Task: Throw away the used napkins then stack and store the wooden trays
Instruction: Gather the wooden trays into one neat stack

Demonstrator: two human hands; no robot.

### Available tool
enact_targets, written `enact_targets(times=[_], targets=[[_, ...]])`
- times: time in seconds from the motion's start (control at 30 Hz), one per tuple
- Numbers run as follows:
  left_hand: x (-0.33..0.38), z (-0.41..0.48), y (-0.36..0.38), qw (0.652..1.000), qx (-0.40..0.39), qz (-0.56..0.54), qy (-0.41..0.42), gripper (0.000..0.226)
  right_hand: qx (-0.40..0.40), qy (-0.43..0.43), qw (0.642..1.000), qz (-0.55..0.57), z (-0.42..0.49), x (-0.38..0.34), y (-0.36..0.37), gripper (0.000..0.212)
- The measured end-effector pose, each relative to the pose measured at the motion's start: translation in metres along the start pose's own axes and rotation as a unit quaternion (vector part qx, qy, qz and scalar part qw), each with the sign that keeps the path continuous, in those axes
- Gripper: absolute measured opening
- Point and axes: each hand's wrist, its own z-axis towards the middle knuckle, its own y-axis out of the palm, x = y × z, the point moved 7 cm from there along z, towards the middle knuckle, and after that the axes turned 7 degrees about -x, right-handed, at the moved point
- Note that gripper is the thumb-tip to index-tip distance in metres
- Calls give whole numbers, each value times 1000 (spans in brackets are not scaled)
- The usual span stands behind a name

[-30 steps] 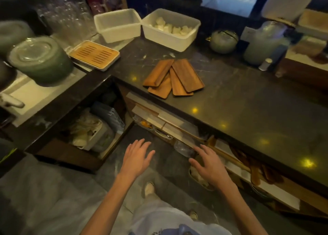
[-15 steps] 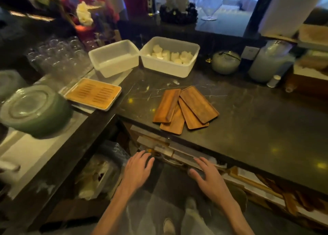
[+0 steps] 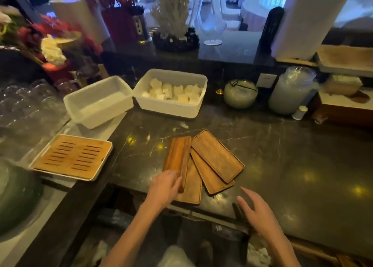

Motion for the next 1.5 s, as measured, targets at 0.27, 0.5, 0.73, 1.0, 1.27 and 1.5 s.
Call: enact_targets(times=[0.27, 0.5, 0.73, 1.0, 1.27, 1.5], targets=[[-46, 81, -13, 996, -16, -32, -80, 39, -40, -6, 997, 58, 89, -76, 46, 44], [-99, 130, -3, 973, -91, -114, -178, 41, -81, 12, 991, 106, 162, -131, 94, 46], [-129, 155, 23, 948, -145, -202, -197, 44, -89, 28, 981, 168, 193, -134, 126, 62], [-139, 153, 28, 834, -179, -425, -302, 57, -77, 32, 962, 259, 196, -149, 126, 67], [-74, 143, -65, 747, -164, -621, -174, 74, -12, -146, 983, 107, 160, -221, 43, 67], [35, 133, -86, 579, -175, -789, -102, 78, 116, -278, 946, -122, 100, -218, -24, 58]])
